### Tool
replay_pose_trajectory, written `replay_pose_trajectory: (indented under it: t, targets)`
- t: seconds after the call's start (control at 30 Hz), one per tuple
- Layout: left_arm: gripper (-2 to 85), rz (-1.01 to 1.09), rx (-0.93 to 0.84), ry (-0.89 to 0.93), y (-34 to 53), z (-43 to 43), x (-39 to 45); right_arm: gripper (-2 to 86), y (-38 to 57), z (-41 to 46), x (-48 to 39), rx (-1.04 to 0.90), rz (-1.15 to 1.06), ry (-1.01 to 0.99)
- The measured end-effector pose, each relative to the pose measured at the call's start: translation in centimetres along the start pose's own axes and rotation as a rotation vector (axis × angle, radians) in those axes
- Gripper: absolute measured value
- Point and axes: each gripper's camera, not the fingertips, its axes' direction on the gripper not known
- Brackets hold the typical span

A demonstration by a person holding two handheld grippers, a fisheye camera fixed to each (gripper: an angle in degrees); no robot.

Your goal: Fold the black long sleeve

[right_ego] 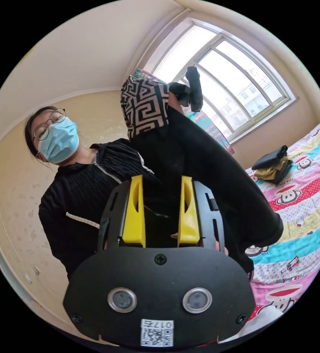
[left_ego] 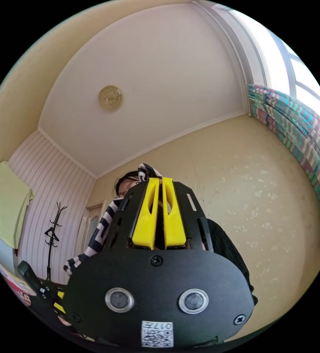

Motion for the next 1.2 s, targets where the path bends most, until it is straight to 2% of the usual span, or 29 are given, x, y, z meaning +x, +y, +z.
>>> replay_pose_trajectory:
  t: [0.23, 0.33, 0.47, 0.6, 0.77, 0.87, 1.0, 1.1, 1.2]
  targets:
    - [-0.5, 0.001, 0.006, -0.011, 1.1, 0.8, -4.3, 7.8, 0.7, 5.0, 4.0, 0.074, -0.007, -0.125]
    - [-0.5, -0.001, 0.039, -0.035, 1.8, 0.4, -6.2, 4.3, 0.8, 7.1, 4.3, 0.026, -0.036, -0.150]
    - [-0.5, 0.025, 0.052, -0.121, 2.8, -0.4, -7.6, 2.9, 1.6, 7.3, 2.7, 0.114, -0.075, 0.008]
    - [-0.7, -0.001, 0.045, -0.396, 4.9, -2.0, -9.1, 2.3, 1.3, 6.8, -1.1, 0.197, -0.140, 0.195]
    - [-0.6, -0.095, -0.011, -0.650, 8.9, -1.9, -14.0, 1.9, -2.6, 10.5, -9.5, 0.135, -0.268, 0.700]
    - [-0.1, -0.106, -0.081, -0.796, 11.0, -0.7, -17.7, 1.7, -5.3, 14.0, -13.2, 0.092, -0.339, 0.855]
    - [4.2, -0.118, -0.194, -0.964, 13.7, 1.7, -24.3, 1.5, -8.4, 17.6, -16.1, 0.105, -0.405, 0.871]
    - [12.1, -0.108, -0.232, -0.987, 15.4, 3.7, -29.4, 1.5, -10.6, 20.4, -17.4, 0.100, -0.421, 0.917]
    - [16.5, -0.040, -0.277, -1.015, 17.4, 6.2, -34.1, 1.4, -12.1, 22.4, -18.9, 0.109, -0.450, 0.855]
